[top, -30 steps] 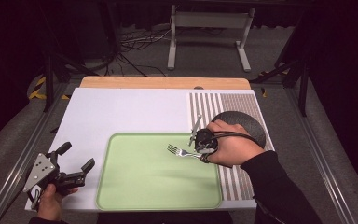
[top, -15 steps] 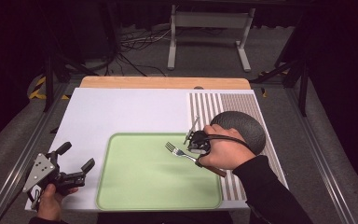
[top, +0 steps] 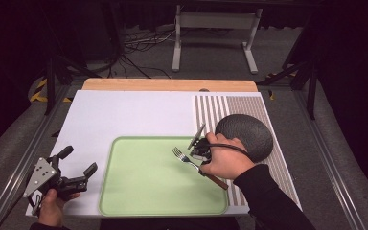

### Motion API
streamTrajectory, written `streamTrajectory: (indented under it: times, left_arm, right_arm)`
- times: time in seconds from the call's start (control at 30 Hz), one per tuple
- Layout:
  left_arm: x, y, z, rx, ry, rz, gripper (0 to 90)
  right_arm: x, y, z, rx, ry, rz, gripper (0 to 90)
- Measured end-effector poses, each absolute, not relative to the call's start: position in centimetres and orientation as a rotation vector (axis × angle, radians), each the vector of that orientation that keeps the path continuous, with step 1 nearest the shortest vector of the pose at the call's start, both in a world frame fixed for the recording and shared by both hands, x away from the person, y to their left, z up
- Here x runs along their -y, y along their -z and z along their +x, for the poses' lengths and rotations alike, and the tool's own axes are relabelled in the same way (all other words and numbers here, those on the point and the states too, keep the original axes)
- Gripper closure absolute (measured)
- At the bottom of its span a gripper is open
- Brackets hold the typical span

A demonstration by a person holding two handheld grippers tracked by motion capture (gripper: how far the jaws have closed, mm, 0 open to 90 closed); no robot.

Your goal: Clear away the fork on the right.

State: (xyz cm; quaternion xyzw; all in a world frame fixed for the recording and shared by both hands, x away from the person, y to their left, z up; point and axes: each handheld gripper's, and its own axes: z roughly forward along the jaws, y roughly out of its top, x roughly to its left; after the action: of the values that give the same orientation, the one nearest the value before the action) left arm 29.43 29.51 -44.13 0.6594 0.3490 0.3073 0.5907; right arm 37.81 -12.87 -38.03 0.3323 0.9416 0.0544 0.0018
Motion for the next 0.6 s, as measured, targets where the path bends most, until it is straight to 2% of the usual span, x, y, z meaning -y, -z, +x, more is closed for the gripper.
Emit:
streamTrajectory:
  times: [0.6]
  left_arm:
    - [-29.5, 44.1, 29.4, -0.813, -0.717, 1.533, 0.3]
  right_arm:
    - [12.4, 39.8, 38.2, -2.918, -0.193, 1.171, 78.0]
